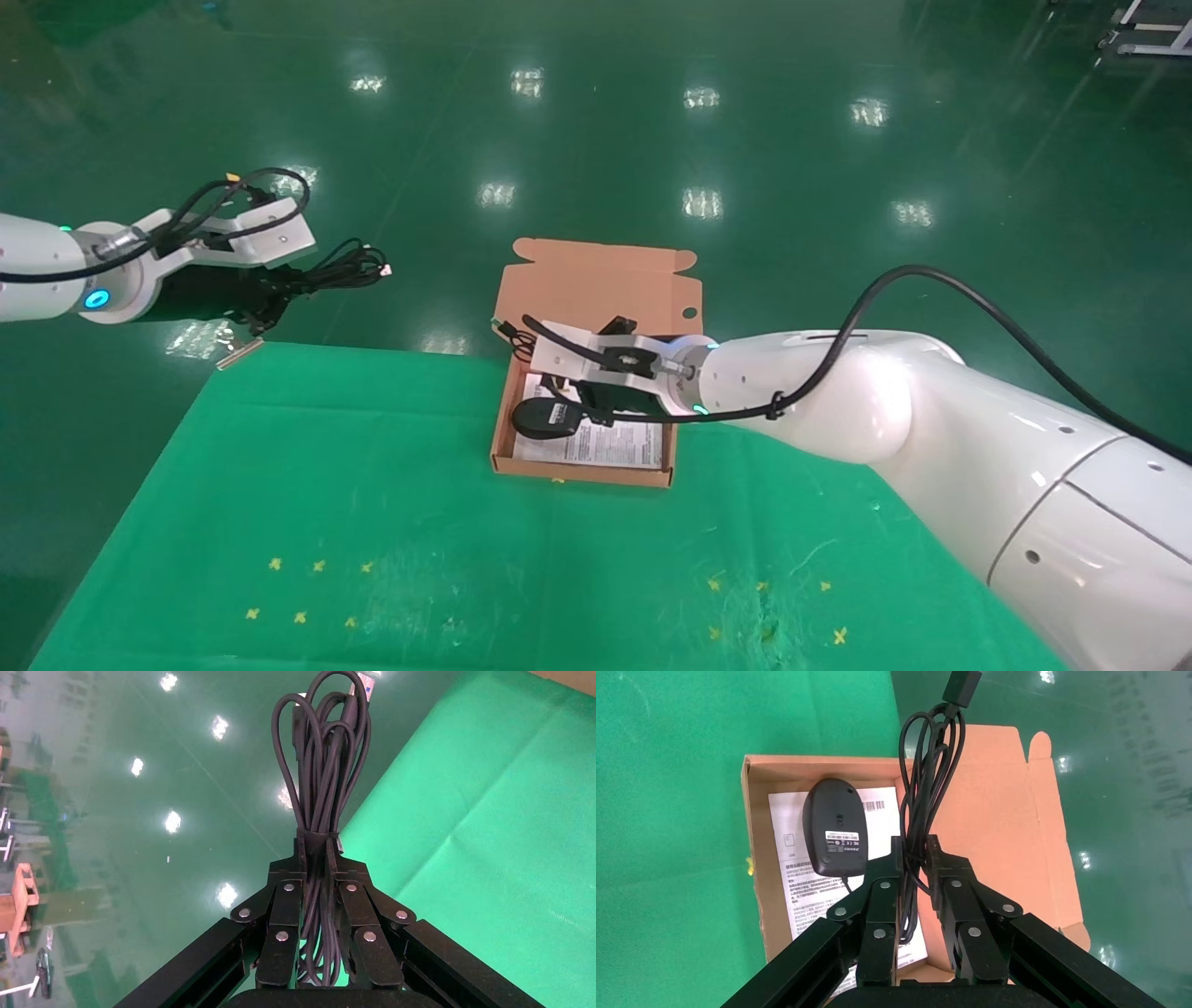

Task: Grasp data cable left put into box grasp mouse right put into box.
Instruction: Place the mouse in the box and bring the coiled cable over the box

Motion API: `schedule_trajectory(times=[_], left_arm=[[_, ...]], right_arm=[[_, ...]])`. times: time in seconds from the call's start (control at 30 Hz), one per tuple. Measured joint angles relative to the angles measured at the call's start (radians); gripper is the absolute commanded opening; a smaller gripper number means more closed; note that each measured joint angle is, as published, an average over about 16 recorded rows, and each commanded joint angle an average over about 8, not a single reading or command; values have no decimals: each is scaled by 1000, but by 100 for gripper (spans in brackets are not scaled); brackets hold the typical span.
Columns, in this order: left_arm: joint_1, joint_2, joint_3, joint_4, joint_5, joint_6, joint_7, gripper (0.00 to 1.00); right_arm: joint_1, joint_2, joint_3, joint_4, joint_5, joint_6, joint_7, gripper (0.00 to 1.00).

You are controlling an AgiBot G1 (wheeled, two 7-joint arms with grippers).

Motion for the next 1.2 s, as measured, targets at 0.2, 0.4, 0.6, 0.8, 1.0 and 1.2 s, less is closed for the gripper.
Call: schedule_trajectory(times=[0.2,0.4,0.6,0.8,1.0,1.2], left_arm=[[13,20,0,4,-18,-15,22,0],[41,74,-3,37,-71,-53,91,0],[81,168,-11,115,-155,-121,229,0],[118,283,-20,232,-243,-196,416,0],[148,370,-12,317,-332,-241,604,0],[169,411,17,353,-421,-250,750,0]], right_arm=[[5,25,-3,26,4,2,8,100],[17,82,0,66,1,6,25,100],[37,175,6,120,-18,9,56,100],[62,291,9,206,-56,4,106,100],[84,391,7,309,-112,-13,173,100],[102,454,1,399,-177,-41,245,100]])
